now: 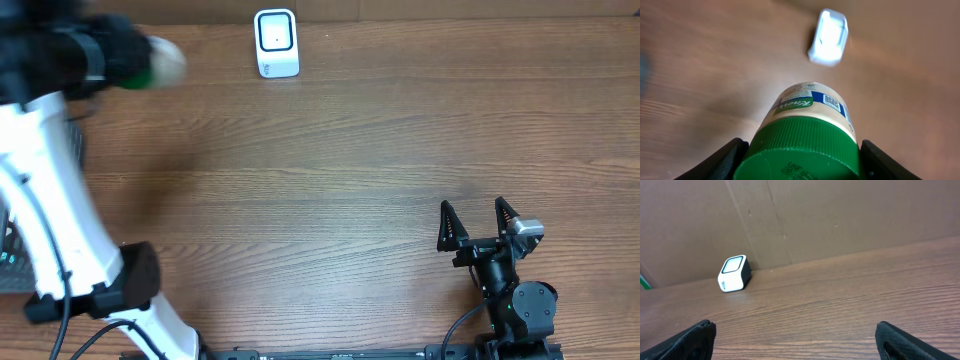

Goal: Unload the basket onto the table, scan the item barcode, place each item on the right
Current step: 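Carry the jar to the scanner and hold its barcode to it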

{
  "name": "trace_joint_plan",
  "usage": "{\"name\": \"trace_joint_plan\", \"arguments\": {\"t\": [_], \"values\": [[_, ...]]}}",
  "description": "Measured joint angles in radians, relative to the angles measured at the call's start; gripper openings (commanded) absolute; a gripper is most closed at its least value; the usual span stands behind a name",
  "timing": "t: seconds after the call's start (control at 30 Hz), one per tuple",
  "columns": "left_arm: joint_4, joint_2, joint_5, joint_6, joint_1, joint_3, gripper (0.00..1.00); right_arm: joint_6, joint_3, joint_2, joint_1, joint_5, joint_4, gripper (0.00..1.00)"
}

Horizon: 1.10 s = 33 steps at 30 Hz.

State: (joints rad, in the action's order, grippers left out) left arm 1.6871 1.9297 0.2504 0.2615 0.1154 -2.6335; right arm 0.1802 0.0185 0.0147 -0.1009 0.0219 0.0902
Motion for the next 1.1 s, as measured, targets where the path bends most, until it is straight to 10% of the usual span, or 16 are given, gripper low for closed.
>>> {"name": "trace_joint_plan", "arguments": {"t": [0.4, 0.83, 1.1], "values": [[-0.368, 0.001, -0.186, 0.088, -0.406, 0.638, 0.39, 0.0, 0.0, 0.0, 0.0, 0.0, 0.0, 1.0], [-0.721, 0.002, -0.216, 0.242, -0.487, 1.107, 0.38, 0.0, 0.0, 0.0, 0.0, 0.0, 0.0, 1.0], [-0.715, 0.002, -0.275, 0.259, -0.487, 1.135, 0.73, 0.0, 0.0, 0.0, 0.0, 0.0, 0.0, 1.0]]}}
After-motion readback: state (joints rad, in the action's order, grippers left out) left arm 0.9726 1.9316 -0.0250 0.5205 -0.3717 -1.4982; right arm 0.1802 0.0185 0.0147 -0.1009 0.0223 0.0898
